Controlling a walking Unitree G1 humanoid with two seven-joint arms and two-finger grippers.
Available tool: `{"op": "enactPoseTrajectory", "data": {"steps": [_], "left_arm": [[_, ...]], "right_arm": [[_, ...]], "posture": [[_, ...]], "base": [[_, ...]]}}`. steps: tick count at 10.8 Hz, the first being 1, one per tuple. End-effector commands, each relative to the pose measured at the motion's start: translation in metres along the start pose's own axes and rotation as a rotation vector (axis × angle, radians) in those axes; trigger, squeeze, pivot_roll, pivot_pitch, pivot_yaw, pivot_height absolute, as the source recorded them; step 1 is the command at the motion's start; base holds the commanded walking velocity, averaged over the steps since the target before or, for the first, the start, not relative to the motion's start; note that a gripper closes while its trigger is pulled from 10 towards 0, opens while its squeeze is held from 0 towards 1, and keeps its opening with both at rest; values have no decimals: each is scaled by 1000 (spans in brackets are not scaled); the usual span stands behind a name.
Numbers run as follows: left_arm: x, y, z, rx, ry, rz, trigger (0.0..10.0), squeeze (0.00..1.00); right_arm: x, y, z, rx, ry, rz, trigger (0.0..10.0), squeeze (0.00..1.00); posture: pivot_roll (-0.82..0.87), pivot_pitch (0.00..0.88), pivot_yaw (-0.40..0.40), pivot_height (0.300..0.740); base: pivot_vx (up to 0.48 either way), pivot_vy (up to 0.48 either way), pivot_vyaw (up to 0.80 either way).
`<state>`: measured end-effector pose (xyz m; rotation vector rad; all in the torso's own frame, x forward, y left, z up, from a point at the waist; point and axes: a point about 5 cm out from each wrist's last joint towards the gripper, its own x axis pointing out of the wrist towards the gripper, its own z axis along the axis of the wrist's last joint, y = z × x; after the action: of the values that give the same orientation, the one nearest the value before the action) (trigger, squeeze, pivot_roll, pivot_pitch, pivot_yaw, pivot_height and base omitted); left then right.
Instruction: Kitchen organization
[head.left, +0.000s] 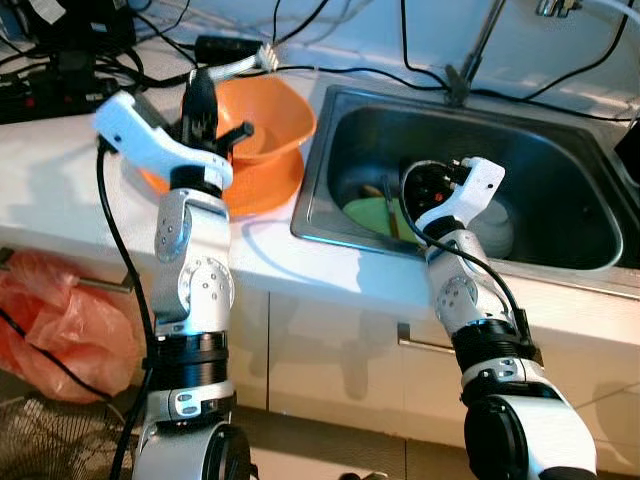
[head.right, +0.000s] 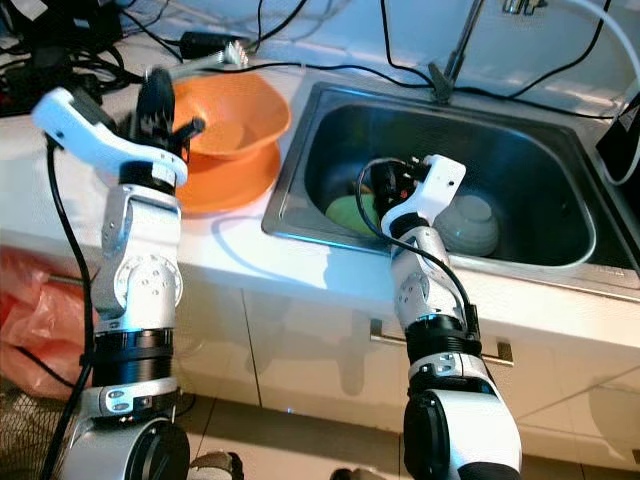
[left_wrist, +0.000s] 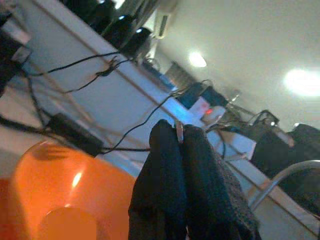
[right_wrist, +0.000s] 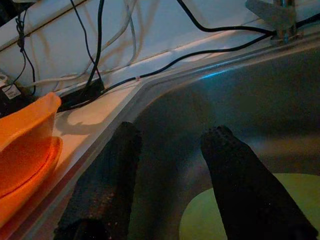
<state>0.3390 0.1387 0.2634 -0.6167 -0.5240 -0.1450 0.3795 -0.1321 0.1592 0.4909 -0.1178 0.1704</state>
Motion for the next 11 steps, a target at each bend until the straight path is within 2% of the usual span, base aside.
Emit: {"op": "enactPoseTrajectory", "data": {"steps": [1, 3, 5, 7, 8, 9, 10, 11], "left_arm": [[1, -21, -3, -13, 25, -104, 10000, 0], [-8, -44, -23, -12, 139, -266, 10000, 0], [-13, -49, -30, -21, 196, -314, 10000, 0], [-19, -51, -40, -23, 259, -338, 10000, 0], [-22, -53, -44, -33, 274, -343, 10000, 0], [-24, -55, -49, -39, 297, -348, 10000, 0], [-25, -56, -50, -40, 300, -349, 10000, 0], [-26, -56, -53, -42, 319, -350, 10000, 0]], "right_arm": [[1, -3, 3, 3, -4, -12, 10000, 0], [1, -3, 3, 6, -6, -16, 10000, 0], [1, -6, 5, 23, -11, -30, 10000, 0], [3, -5, 8, 114, -20, -40, 10000, 0], [4, -5, 7, 224, -12, -33, 10000, 0], [4, -7, 6, 395, -1, -32, 10000, 0], [4, -8, 6, 410, 0, -35, 10000, 0], [3, -10, 6, 480, -5, -44, 10000, 0]], "posture": [[121, 74, -91, 740], [114, 74, -90, 740], [116, 78, -88, 740], [117, 80, -86, 740], [117, 81, -86, 740], [112, 83, -85, 740], [112, 83, -85, 740], [110, 84, -83, 740]], "base": [[0, 0, 0], [0, 0, 0], [0, 0, 0], [0, 0, 0], [0, 0, 0], [0, 0, 0], [0, 0, 0], [0, 0, 0]]}}
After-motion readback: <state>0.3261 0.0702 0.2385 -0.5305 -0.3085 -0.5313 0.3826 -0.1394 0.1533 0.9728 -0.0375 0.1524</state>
